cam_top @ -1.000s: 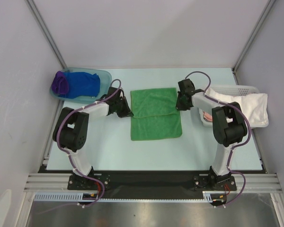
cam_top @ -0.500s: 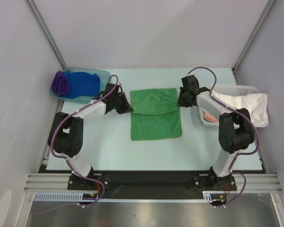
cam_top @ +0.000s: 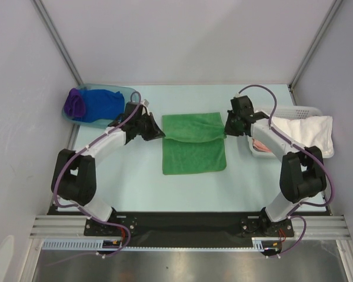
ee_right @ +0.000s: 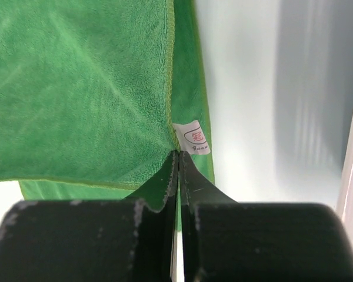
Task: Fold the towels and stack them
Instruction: Fold the towel
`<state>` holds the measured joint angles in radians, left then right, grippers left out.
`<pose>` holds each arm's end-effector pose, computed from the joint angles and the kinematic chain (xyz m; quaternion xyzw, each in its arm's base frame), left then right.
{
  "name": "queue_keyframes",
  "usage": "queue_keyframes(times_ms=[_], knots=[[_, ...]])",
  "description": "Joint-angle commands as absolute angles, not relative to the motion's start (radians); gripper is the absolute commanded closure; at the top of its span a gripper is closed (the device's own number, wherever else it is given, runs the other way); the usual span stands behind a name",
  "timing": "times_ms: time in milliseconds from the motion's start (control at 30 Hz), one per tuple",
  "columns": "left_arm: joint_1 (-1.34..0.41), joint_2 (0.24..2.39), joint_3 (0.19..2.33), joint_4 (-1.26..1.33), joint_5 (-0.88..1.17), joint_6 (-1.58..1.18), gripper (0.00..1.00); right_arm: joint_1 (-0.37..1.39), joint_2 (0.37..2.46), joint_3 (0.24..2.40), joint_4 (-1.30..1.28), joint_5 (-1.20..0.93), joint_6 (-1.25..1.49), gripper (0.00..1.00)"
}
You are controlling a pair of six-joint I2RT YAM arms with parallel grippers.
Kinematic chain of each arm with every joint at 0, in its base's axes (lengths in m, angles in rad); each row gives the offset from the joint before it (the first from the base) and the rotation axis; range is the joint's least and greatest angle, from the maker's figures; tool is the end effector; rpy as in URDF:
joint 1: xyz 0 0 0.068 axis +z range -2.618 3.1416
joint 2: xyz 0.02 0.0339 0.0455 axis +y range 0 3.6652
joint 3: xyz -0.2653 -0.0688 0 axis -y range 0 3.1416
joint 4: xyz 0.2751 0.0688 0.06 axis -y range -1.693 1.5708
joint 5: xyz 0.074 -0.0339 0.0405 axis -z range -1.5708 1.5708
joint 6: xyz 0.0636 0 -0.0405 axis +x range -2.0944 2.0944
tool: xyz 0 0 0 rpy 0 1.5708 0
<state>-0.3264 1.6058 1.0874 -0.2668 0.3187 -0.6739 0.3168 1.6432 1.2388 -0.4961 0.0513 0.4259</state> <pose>0.3659 -0.1449 0.1994 -0.0979 0.9089 -0.3099 0.2613 0.3822 0.1219 0.2173 0.0599 0.9422 0.0967 0.3152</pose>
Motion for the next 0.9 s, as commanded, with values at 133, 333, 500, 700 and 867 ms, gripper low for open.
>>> queue_keyframes(times_ms=[133, 333, 500, 700, 867], knots=[[-0.311, 1.508, 1.014, -0.261, 0.365, -0.658, 1.0, 0.311, 1.539, 1.177, -0.514, 0.037, 0.436, 1.0], [-0.311, 1.468, 0.968, -0.252, 0.377, -0.653, 1.0, 0.325, 1.488, 1.126, -0.512, 0.023, 0.44, 1.0], [-0.313, 1.447, 0.922, -0.236, 0.387, -0.661, 1.0, 0.339, 1.467, 1.075, -0.506, 0.025, 0.448, 1.0], [-0.313, 1.43, 0.884, -0.236, 0.39, -0.65, 1.0, 0.357, 1.456, 1.031, -0.497, 0.028, 0.454, 1.0], [-0.313, 1.419, 0.841, -0.213, 0.4, -0.658, 1.0, 0.36, 1.448, 0.996, -0.483, 0.023, 0.46, 1.0]])
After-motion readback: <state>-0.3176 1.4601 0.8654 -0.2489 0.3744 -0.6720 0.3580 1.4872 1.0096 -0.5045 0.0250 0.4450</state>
